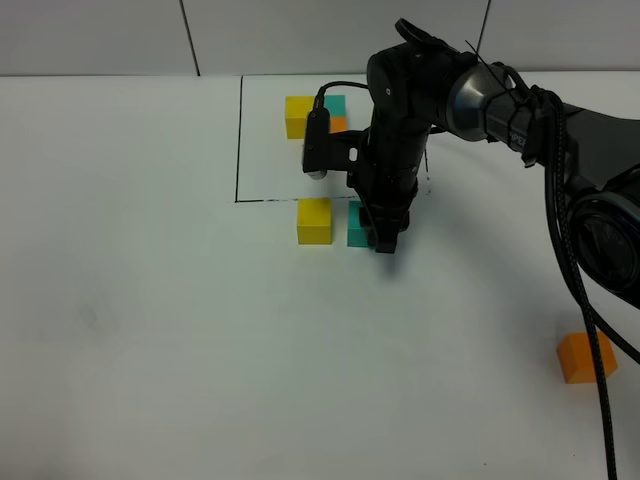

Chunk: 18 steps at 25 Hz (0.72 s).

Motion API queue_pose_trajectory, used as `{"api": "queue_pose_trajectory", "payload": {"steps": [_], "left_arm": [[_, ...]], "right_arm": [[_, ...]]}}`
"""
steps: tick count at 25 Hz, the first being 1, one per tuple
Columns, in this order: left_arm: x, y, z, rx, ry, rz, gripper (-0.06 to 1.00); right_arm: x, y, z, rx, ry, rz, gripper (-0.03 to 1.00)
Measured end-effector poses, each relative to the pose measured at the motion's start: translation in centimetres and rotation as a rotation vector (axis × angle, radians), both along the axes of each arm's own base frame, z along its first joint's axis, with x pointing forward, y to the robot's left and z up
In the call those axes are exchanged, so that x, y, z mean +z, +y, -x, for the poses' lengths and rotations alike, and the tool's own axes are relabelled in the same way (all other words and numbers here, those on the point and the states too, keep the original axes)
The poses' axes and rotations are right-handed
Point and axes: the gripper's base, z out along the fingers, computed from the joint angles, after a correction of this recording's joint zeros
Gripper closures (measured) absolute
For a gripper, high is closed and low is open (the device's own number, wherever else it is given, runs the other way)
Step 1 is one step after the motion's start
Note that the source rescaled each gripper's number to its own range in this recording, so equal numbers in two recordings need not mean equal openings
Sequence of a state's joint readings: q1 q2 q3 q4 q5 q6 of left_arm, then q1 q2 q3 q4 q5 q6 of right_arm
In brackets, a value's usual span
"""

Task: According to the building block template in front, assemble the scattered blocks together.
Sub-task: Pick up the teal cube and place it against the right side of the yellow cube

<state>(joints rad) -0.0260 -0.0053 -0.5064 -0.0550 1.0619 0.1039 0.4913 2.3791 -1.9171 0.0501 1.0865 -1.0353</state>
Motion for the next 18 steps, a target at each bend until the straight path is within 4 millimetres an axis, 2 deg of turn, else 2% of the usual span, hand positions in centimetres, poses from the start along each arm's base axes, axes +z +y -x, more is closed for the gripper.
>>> {"api": "queue_pose_trajectory", "payload": {"steps": [11, 18], "left_arm": [[0.0, 0.0, 0.0, 0.000, 0.000, 0.000, 0.30], [0.0, 0.0, 0.0, 0.000, 0.000, 0.000, 0.30]], "right_arm": [[-0.1, 0.1, 0.0, 0.001, 0.001, -0.002, 0.97], [-0.4, 1.0, 0.2, 0.015, -0.018, -0.016, 0.97]]}}
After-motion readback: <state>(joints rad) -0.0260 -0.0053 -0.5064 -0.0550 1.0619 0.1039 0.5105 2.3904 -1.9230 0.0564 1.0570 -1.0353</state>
